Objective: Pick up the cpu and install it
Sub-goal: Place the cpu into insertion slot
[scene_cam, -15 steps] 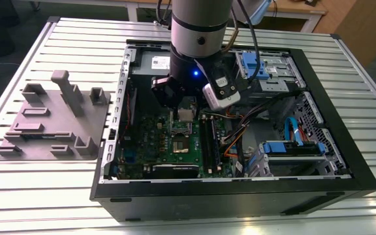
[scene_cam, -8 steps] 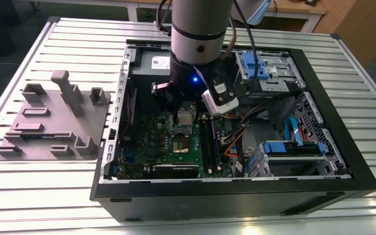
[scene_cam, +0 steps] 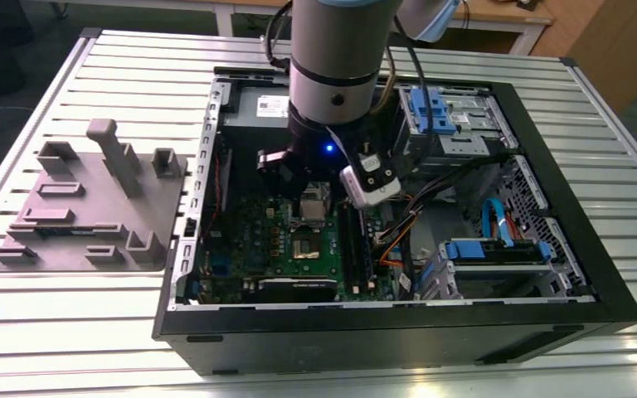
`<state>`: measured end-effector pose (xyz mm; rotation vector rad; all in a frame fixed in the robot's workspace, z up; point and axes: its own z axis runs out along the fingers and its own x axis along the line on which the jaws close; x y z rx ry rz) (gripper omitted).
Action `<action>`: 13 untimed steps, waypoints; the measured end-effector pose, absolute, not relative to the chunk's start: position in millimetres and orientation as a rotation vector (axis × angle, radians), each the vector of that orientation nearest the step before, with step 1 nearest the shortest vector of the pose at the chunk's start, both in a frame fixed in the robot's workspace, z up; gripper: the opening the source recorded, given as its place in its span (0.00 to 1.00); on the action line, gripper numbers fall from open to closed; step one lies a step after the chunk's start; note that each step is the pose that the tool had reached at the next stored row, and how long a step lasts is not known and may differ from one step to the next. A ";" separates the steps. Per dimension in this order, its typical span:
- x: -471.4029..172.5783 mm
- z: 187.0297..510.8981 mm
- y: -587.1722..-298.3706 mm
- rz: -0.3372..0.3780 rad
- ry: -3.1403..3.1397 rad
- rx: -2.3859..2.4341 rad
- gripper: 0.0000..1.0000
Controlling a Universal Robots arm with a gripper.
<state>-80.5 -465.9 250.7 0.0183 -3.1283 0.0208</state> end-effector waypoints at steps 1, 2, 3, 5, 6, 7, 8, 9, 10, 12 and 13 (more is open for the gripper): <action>-80.6 248.8 -465.9 0.021 -3.128 0.018 0.47; -80.6 247.0 -465.9 0.021 -3.128 0.018 0.47; -80.5 245.1 -465.9 0.021 -3.128 0.018 0.47; -80.6 241.6 -465.9 0.021 -3.128 0.018 0.47; -80.6 239.8 -465.9 0.021 -3.128 0.018 0.47; -80.6 237.9 -465.9 0.021 -3.128 0.018 0.47; -80.6 236.9 -465.9 0.021 -3.128 0.018 0.47; -80.6 237.0 -466.0 0.021 -3.128 0.018 0.47; -80.6 237.0 -466.0 0.021 -3.128 0.018 0.47; -80.6 236.8 -465.9 0.021 -3.128 0.018 0.47; -80.6 236.8 -465.9 0.021 -3.128 0.018 0.47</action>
